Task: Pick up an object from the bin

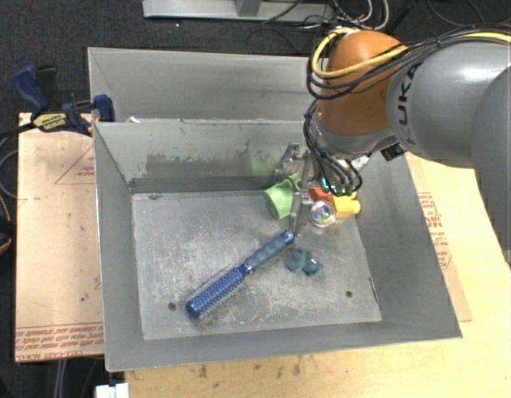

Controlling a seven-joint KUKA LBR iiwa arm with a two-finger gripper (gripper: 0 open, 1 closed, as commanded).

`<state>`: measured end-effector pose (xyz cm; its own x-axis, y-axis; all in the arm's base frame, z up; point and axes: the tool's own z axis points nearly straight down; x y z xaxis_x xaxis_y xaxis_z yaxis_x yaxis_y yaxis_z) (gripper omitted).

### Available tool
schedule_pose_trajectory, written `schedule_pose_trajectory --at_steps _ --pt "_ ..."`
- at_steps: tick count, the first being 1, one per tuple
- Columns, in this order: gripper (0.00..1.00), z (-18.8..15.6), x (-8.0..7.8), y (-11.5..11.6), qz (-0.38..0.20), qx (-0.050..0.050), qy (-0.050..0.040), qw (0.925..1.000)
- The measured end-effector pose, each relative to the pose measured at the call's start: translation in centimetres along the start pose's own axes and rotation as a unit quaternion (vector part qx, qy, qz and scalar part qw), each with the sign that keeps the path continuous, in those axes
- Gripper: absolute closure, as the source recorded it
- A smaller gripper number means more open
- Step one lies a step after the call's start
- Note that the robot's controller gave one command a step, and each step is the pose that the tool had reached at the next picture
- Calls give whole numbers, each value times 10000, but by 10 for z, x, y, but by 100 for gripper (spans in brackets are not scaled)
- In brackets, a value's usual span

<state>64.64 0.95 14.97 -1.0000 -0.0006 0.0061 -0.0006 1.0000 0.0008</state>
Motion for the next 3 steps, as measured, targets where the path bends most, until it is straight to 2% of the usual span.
schedule_pose_trajectory --at_steps 1,2,3 --pt "0 76 25 -22 646 -14 -93 9979" --pt "100 70 21 -22 639 -12 -137 9979" --pt "100 -62 15 -15 -1106 8 -81 9938"
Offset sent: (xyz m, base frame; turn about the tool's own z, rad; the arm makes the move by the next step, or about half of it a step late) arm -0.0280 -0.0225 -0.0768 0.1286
